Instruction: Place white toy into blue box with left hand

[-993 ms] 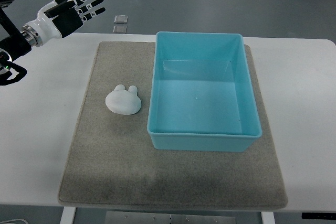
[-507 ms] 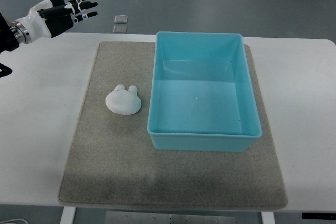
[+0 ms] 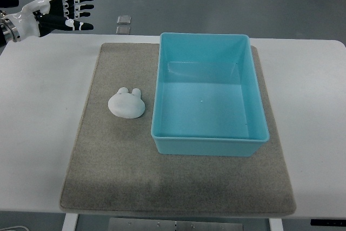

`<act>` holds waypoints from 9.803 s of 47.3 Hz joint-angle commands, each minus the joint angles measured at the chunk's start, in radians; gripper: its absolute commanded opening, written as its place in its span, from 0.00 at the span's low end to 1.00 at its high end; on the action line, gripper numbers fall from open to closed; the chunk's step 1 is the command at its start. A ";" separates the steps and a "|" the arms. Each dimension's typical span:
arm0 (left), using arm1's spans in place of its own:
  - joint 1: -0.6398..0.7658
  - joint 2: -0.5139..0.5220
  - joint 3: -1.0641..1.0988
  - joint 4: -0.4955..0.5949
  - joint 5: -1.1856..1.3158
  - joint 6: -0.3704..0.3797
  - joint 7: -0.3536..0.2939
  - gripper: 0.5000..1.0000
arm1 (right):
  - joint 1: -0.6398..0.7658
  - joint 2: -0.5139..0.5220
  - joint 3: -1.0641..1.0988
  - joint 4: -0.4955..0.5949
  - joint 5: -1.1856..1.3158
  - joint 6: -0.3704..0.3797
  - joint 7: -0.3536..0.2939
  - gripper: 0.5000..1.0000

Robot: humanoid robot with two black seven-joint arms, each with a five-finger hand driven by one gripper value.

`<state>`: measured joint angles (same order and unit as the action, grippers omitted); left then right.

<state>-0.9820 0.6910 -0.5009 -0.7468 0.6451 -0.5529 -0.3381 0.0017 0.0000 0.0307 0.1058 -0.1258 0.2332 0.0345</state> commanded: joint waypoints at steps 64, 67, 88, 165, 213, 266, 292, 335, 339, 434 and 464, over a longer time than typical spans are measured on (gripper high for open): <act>0.247 0.088 0.127 -0.595 0.838 0.556 -0.022 0.96 | 0.000 0.000 0.000 0.000 0.000 0.000 0.001 0.87; 0.246 0.085 0.130 -0.594 0.840 0.556 -0.022 0.95 | 0.000 0.000 0.000 0.000 0.000 0.000 0.001 0.87; 0.244 0.074 0.130 -0.586 0.915 0.561 -0.019 0.46 | 0.000 0.000 0.000 0.000 0.000 0.000 0.001 0.87; -0.095 0.162 0.076 -0.549 0.924 0.544 -0.024 0.00 | 0.000 0.000 0.000 0.000 0.000 0.000 -0.001 0.87; -0.233 -0.189 0.240 -0.468 0.940 0.545 -0.018 0.00 | 0.000 0.000 0.000 0.000 0.000 0.000 0.001 0.87; -0.213 -0.369 0.334 -0.332 0.883 0.591 -0.016 0.90 | 0.000 0.000 0.000 0.000 0.000 0.000 -0.001 0.87; -0.224 -0.338 0.320 -0.232 0.328 0.580 -0.015 0.93 | 0.000 0.000 0.000 0.000 0.000 0.000 0.001 0.87; -0.215 -0.188 0.334 -0.144 -0.639 0.360 -0.015 0.99 | 0.000 0.000 0.000 0.000 0.000 0.000 0.001 0.87; -0.195 -0.177 0.337 -0.099 -0.715 0.274 -0.015 0.99 | 0.000 0.000 0.000 0.000 0.000 0.000 0.001 0.87; -0.035 -0.191 0.323 0.202 -0.900 -0.058 -0.009 0.99 | 0.000 0.000 0.000 0.000 0.000 0.000 -0.001 0.87; -0.024 -0.191 0.326 0.201 -0.900 -0.058 -0.009 0.99 | -0.002 0.000 -0.002 0.008 -0.011 0.003 -0.008 0.87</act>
<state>-1.0068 0.5000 -0.1751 -0.5463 -0.2546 -0.6108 -0.3467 0.0001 0.0000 0.0305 0.1143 -0.1326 0.2377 0.0289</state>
